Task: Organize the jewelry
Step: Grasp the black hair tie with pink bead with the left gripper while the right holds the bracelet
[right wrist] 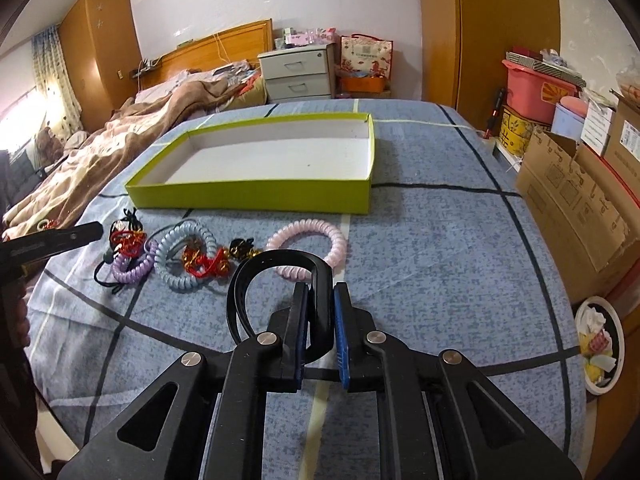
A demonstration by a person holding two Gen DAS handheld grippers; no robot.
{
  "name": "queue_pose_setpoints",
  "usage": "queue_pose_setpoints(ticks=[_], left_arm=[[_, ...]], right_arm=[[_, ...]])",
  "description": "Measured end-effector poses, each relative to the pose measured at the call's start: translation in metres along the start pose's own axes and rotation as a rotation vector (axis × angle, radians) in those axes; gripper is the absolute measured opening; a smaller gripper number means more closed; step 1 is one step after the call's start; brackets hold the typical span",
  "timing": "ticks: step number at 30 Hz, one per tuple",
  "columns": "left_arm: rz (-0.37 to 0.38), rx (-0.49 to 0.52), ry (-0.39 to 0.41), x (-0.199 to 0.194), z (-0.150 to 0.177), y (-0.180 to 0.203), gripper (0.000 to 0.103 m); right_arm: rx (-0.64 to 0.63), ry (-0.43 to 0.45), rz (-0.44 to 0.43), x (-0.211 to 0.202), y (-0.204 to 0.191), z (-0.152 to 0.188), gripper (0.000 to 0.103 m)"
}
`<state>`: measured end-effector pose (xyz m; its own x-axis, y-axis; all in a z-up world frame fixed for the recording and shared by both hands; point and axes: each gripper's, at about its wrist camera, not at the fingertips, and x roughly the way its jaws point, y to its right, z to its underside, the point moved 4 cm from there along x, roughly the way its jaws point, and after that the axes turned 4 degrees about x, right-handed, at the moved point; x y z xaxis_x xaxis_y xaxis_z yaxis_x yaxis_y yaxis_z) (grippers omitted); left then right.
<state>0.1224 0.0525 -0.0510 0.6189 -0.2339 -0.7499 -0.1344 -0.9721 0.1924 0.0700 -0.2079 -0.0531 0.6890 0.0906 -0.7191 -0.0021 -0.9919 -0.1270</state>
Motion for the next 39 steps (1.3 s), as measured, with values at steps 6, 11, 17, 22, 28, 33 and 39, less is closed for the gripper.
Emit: queue_pose_setpoints(ticks=[6, 11, 17, 22, 28, 33, 39], left_arm=[[0.012, -0.013, -0.033, 0.020, -0.010, 0.000, 0.049], [-0.012, 0.005, -0.059, 0.029, -0.008, 0.002, 0.049], [-0.061, 0.072, -0.070, 0.030, -0.007, 0.010, 0.044], [-0.080, 0.110, -0.070, 0.029, -0.005, 0.012, 0.025], [-0.086, 0.104, -0.052, 0.025, -0.004, 0.010, 0.021], [-0.077, 0.096, -0.001, 0.011, -0.008, 0.010, 0.021], [-0.047, 0.090, 0.048, -0.006, -0.018, 0.010, 0.021]], right_arm=[[-0.003, 0.008, -0.011, -0.001, -0.002, -0.008, 0.013], [-0.010, 0.014, -0.021, -0.001, -0.003, -0.013, 0.013], [-0.012, 0.021, -0.025, 0.000, -0.006, -0.016, 0.013], [-0.012, 0.018, -0.027, 0.001, -0.007, -0.015, 0.013], [-0.005, 0.029, -0.031, 0.000, -0.006, -0.015, 0.013], [-0.002, 0.035, -0.026, 0.000, -0.004, -0.017, 0.013], [0.002, 0.054, -0.022, -0.002, -0.003, -0.026, 0.013]])
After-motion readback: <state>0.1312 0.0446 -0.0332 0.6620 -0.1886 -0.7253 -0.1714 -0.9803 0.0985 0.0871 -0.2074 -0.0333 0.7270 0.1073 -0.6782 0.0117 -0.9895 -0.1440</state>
